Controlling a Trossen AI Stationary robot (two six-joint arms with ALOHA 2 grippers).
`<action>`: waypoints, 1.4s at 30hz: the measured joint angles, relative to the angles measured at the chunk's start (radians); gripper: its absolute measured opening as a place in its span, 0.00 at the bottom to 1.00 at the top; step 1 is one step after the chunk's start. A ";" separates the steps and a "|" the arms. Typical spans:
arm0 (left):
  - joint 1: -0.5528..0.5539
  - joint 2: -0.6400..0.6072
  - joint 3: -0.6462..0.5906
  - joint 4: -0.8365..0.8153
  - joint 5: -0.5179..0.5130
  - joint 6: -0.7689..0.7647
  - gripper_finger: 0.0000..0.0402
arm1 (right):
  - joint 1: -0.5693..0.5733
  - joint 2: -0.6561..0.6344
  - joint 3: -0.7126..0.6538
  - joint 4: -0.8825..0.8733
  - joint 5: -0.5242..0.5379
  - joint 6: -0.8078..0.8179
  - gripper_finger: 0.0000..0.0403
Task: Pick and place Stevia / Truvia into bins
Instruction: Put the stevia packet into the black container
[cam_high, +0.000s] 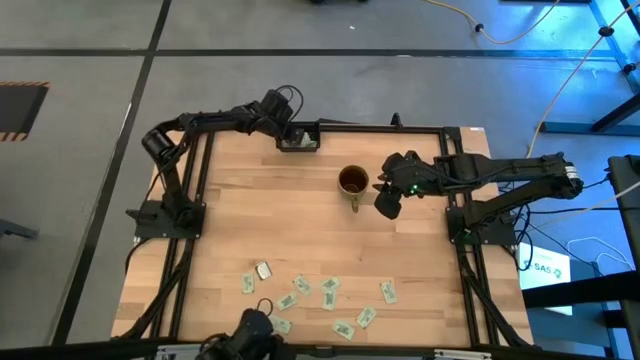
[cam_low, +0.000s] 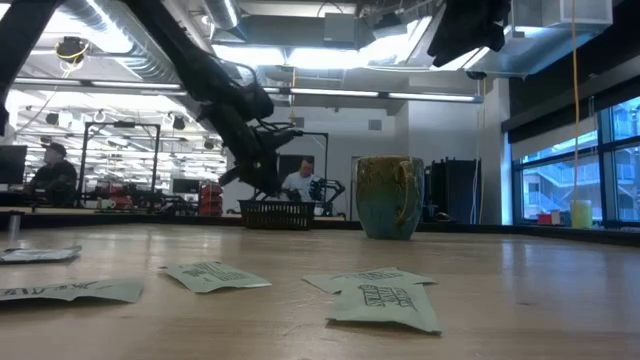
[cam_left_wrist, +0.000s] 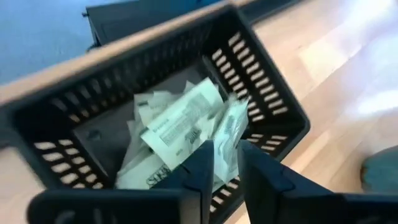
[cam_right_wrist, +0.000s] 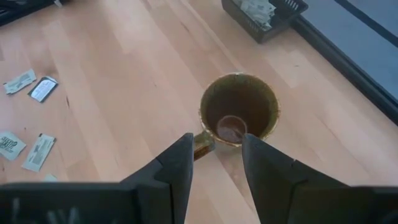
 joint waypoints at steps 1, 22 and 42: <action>0.005 -0.010 0.000 0.000 0.000 0.002 0.18 | 0.004 0.000 0.000 0.000 -0.004 -0.006 0.35; -0.322 -0.346 0.000 0.007 0.011 0.298 0.16 | 0.373 0.286 0.000 -0.052 -0.217 0.032 0.28; -0.498 -0.347 0.000 -0.019 0.005 0.332 0.16 | 0.570 0.606 0.000 -0.017 -0.278 0.188 0.25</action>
